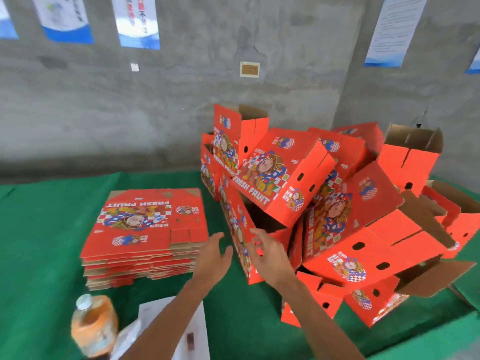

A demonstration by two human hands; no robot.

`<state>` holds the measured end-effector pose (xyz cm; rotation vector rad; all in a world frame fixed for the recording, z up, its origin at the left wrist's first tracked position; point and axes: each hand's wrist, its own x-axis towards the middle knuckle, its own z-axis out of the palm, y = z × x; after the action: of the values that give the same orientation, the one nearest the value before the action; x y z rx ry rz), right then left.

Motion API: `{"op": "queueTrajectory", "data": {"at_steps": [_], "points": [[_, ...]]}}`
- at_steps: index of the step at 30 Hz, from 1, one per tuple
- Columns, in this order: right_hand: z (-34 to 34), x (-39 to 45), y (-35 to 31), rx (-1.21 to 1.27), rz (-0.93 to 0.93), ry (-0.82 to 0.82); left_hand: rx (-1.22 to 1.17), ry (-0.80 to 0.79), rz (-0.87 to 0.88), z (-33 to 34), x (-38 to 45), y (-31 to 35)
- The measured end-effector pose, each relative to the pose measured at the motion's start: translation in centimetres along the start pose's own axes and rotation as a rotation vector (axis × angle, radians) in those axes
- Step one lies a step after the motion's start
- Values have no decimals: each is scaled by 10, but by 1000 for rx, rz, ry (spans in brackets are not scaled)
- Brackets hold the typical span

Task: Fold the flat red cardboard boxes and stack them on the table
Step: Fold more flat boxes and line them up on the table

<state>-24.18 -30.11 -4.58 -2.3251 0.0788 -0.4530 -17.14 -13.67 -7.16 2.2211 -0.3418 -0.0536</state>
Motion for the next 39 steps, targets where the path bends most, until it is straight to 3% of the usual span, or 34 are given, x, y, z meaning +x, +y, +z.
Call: {"op": "queueTrajectory", "data": {"at_steps": [10,16,22,25,30,35,39], "points": [[165,85,-11,-20,150,-394,296,133,-310,-145,43,-149],[231,140,10,-156,282,-353,519,205,-532,-210,94,-237],[256,190,33,-307,348,-304,315,185,-609,-228,127,-285],[256,208,34,-163,452,-277,325,263,-552,-229,131,-291],[242,211,25,17,456,-220,282,425,-491,-237,130,-281],[205,202,-8,324,426,-131,-32,592,-555,-258,115,-246],[144,168,-35,533,257,-13,-340,710,-472,-268,69,-206]]}}
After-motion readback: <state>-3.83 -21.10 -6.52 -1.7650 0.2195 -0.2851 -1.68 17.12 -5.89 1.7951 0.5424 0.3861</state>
